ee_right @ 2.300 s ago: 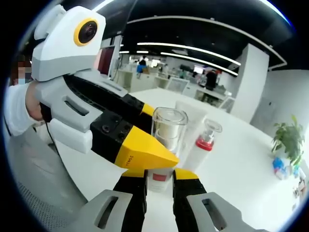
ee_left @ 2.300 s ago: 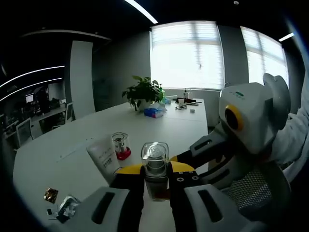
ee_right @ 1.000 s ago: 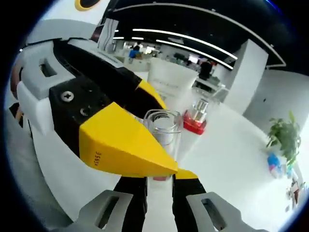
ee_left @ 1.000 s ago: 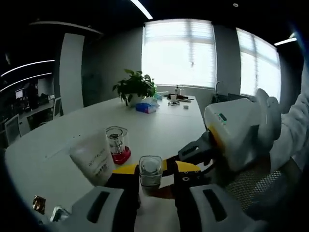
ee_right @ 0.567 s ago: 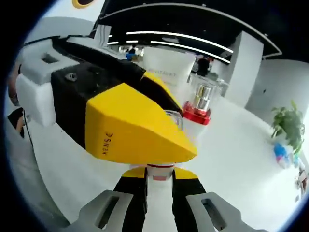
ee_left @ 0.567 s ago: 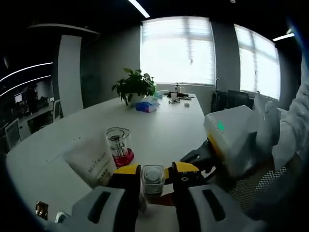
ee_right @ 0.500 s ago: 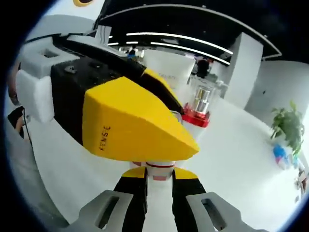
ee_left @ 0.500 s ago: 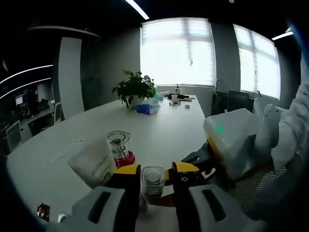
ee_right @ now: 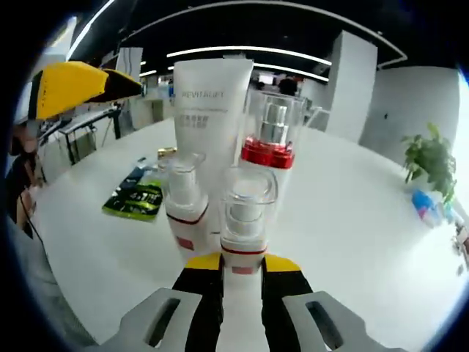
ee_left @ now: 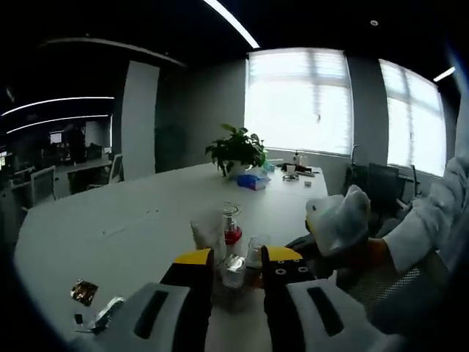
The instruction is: Arrange the skincare products in the storage area until every visible bottle or jar stands upright without overlapping.
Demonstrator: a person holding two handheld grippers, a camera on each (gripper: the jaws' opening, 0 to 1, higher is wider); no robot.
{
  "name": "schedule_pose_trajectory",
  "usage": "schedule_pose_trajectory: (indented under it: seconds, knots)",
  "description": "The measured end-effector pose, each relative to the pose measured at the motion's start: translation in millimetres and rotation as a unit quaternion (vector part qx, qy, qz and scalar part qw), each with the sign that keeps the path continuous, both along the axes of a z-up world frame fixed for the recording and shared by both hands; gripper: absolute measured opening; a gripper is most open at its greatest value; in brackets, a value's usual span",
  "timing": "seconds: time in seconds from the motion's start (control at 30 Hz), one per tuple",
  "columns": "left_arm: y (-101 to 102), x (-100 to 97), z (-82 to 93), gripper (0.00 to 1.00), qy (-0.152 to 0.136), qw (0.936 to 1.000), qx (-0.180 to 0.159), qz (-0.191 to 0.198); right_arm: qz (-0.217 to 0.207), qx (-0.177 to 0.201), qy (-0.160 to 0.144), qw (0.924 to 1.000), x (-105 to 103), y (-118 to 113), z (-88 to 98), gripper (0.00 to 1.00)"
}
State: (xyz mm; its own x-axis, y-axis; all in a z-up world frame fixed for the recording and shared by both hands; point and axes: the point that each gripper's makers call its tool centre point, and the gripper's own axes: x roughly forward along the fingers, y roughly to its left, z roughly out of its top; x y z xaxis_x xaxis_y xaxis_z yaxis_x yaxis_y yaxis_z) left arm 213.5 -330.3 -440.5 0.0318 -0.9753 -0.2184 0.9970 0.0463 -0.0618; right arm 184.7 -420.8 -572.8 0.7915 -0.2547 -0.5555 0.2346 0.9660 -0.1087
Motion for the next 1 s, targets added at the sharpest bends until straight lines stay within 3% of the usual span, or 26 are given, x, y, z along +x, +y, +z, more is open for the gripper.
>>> schedule_pose_trajectory:
  seconds: [0.2,0.27,0.83,1.0]
  knots:
    - [3,1.7,-6.0,0.22,0.012,0.9999,0.001,0.011,-0.019,0.006,-0.007,0.9998,-2,-1,-0.9,0.1]
    - [2,0.5,-6.6,0.21,0.012,0.9999,0.002,0.008,-0.015,-0.005,-0.004,0.9999,-2,-1,-1.2,0.1]
    - [-1,-7.3,-10.1,0.2,0.014,0.9999,0.004,-0.004,-0.018,0.019,-0.008,0.9996,4,6,-4.1,0.11]
    - [0,-6.8,-11.9,0.21,0.015,0.9998,0.007,-0.004,-0.015,0.024,-0.003,0.9996,4,9,-6.5,0.17]
